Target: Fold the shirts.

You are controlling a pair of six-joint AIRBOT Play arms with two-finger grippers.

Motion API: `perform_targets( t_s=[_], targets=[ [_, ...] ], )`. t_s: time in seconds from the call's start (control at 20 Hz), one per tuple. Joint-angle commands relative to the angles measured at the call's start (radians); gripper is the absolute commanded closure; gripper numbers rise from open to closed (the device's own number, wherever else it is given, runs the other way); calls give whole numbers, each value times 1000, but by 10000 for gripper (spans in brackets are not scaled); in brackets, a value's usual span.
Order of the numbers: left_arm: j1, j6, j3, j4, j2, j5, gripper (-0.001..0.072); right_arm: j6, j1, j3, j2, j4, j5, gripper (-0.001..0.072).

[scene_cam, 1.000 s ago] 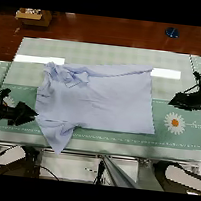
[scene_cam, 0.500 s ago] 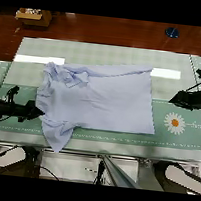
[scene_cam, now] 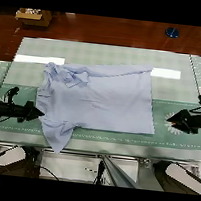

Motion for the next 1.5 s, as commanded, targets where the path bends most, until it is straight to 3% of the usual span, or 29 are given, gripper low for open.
perform_targets(
  t_s=[0.0,0.75,0.9,0.95,1.2,1.45],
  targets=[
    [6,19,1,-24,-1,-27,684,-40,-11,-156,40,53,-14,219],
    [6,54,1,-89,0,-52,684,-61,1,-363,61,217,-198,227],
    [6,54,1,-95,0,-52,684,-92,1,-393,60,225,-199,336],
    [6,55,1,-95,0,-52,685,-105,1,-393,60,234,-198,432],
    [6,69,1,-96,0,-53,685,-179,1,-393,60,357,-196,663],
    [6,96,3,-174,4,-76,686,-279,1,-383,60,507,-96,687]
  ],
)
